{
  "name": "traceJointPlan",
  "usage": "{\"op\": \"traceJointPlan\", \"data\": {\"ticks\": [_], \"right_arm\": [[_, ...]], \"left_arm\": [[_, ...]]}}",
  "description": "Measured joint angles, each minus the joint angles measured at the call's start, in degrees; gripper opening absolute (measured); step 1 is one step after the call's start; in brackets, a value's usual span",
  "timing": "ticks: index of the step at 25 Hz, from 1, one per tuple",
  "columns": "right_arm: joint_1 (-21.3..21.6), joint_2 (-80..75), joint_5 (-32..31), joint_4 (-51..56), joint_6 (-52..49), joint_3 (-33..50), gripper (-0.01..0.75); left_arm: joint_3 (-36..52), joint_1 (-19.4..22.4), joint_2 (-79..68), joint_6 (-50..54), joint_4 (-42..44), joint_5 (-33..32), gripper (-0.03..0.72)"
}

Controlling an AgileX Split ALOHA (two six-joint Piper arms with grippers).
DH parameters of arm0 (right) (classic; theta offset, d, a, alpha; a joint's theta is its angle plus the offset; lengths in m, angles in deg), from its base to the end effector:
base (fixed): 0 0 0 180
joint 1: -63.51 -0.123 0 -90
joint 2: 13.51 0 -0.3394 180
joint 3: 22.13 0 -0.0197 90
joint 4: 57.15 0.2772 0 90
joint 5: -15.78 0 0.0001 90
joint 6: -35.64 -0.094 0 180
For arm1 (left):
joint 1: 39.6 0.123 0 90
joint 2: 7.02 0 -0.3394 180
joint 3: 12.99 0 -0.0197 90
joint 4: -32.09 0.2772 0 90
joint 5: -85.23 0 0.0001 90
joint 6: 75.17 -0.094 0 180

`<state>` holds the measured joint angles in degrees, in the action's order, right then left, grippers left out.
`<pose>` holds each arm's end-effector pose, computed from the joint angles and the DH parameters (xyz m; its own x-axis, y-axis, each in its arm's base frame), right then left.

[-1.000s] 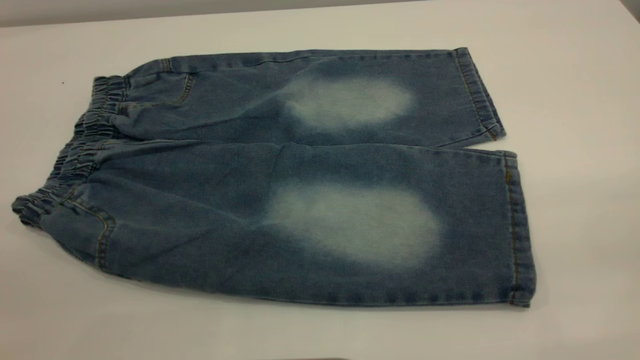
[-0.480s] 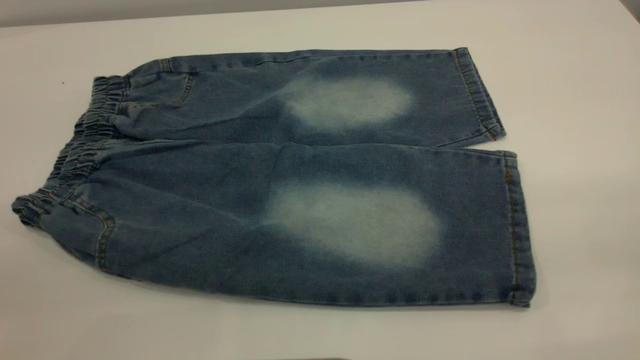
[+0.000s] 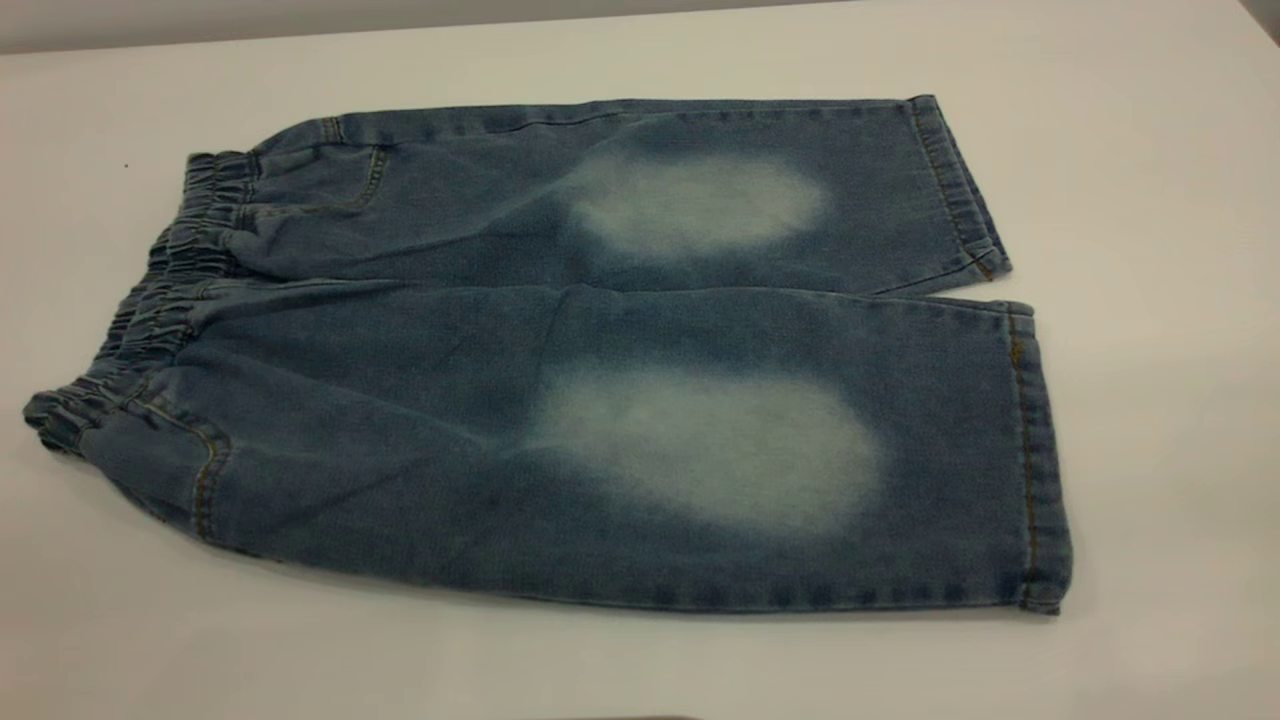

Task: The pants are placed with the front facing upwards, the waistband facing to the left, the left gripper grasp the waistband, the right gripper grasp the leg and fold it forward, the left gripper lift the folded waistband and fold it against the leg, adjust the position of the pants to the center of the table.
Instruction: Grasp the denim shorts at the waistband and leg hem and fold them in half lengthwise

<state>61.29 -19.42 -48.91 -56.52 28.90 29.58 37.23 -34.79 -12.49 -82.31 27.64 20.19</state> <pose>-0.0347 -0.0004 0.2727 -0.5358 0.1013 -0.8382 0.0184 0.9939 0.1084 -0.0387 -0.0099 0.2800 -0.5082 0.0490 -0.8598 0.0233 0.9988 0.0431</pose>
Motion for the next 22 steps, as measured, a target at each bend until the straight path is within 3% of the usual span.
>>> {"op": "traceJointPlan", "data": {"ticks": [22], "right_arm": [[0.0, -3.56, 0.44, 3.57, -0.36, -0.16, 0.387]], "left_arm": [[-0.6, 0.0, -0.26, 0.43, 0.0, 1.93, 0.57]]}}
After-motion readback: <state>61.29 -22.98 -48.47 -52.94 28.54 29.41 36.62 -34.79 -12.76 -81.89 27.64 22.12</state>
